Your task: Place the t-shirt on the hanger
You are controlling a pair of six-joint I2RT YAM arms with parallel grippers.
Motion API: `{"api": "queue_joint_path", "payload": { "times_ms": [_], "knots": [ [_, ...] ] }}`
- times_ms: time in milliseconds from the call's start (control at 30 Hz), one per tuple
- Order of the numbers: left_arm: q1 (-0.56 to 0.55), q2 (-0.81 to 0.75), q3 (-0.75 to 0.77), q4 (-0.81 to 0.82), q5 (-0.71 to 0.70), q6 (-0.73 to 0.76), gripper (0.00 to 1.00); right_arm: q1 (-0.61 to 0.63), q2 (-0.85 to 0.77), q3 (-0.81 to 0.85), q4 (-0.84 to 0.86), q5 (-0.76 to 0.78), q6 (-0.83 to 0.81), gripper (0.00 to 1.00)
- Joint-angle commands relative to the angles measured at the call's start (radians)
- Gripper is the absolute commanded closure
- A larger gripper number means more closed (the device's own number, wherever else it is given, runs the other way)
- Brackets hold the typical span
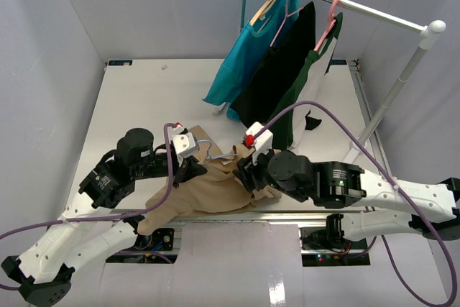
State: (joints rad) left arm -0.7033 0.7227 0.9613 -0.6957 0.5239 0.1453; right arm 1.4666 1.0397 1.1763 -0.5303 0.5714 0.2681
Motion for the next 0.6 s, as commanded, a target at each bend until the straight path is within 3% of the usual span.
{"api": "queue_joint_path", "payload": {
  "times_ms": [0,167,367,567],
  "knots": [
    [0.003,-0.011,-0.001,0.039,0.099,0.026,1.0,0.002,-0.114,-0.009,0.081,-0.09,-0.071,0.4],
    [0.003,0.002,-0.002,0.049,0.162,0.023,1.0,0.001,-0.152,0.013,0.118,-0.171,-0.178,0.31],
    [0.002,0.025,0.017,0.062,0.237,0.012,1.0,0.001,-0.095,0.076,0.194,-0.304,-0.368,0.31],
    [0.002,0.034,0.018,0.101,0.32,-0.003,1.0,0.003,0.023,0.138,0.225,-0.376,-0.405,0.31]
  ]
}}
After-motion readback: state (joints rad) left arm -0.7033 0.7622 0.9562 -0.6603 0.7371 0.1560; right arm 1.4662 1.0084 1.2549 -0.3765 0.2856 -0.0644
